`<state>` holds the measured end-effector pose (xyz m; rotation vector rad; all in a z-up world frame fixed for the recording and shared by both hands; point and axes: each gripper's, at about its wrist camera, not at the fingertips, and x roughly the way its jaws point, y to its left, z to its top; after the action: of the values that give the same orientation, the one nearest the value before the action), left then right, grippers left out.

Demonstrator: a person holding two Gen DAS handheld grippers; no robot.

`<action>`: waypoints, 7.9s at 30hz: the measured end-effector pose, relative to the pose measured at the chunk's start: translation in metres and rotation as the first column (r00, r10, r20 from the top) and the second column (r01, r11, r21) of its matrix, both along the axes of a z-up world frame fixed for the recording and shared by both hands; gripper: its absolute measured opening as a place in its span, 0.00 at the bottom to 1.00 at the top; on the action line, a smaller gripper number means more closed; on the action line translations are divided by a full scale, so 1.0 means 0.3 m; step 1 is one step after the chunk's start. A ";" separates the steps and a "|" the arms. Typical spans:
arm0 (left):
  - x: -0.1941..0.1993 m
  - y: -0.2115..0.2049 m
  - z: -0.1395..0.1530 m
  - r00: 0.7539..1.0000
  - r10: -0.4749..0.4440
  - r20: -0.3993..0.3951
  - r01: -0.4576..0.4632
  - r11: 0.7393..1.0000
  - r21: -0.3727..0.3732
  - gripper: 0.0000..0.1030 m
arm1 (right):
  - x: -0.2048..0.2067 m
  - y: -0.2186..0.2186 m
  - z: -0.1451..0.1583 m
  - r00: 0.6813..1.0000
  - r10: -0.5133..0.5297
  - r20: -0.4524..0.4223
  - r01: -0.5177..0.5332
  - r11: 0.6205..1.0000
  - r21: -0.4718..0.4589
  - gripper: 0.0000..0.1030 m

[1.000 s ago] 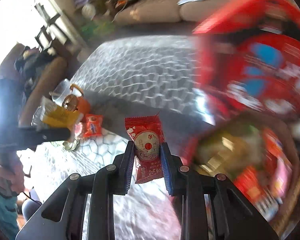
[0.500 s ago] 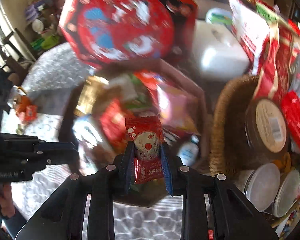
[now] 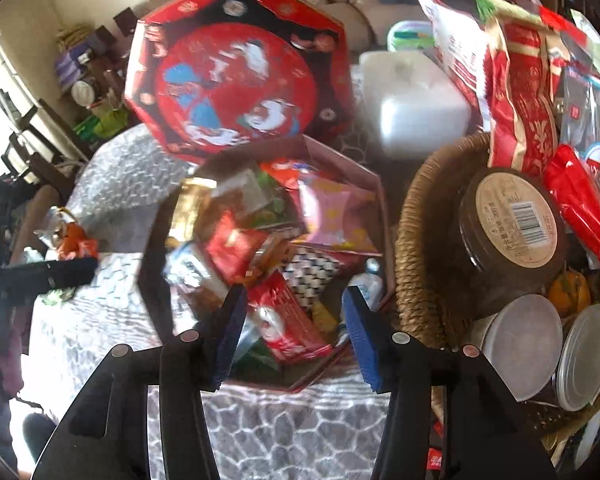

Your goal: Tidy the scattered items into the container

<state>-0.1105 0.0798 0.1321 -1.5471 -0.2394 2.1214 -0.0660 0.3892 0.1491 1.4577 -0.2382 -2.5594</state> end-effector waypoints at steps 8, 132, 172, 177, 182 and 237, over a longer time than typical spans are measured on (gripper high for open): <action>-0.037 -0.456 -0.089 0.974 0.224 -0.030 -0.225 0.951 -0.213 0.59 | -0.023 -0.290 0.044 0.988 0.154 -0.027 -0.155 0.988 -0.029 0.53; -0.614 0.183 -0.414 0.980 -0.149 -0.130 0.139 0.987 -0.084 0.59 | -0.040 -0.229 -0.088 0.994 0.031 -0.104 -0.039 0.997 -0.073 0.67; -0.491 0.004 -0.392 0.997 0.046 -0.067 -0.048 0.999 -0.022 0.28 | -0.021 -0.350 -0.091 0.985 0.105 -0.139 -0.106 0.994 0.003 0.67; -0.357 -0.029 -0.281 0.997 0.019 -0.074 -0.016 0.999 0.035 0.28 | -0.002 -0.380 -0.081 0.980 0.121 -0.156 -0.117 0.993 0.034 0.67; -0.221 -0.009 -0.168 0.997 -0.018 -0.076 0.025 0.995 0.093 0.28 | 0.009 -0.363 -0.069 0.980 0.115 -0.164 -0.113 0.993 0.025 0.67; 0.300 -0.067 -0.189 0.958 0.205 -0.201 -0.231 0.965 -0.120 1.00 | 0.136 -0.248 -0.059 0.984 -0.031 -0.175 0.054 0.990 0.127 1.00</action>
<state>-0.0206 0.0596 0.0753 -1.4418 -0.2046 2.4899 -0.0252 0.3148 0.1315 1.2739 -0.0774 -2.7639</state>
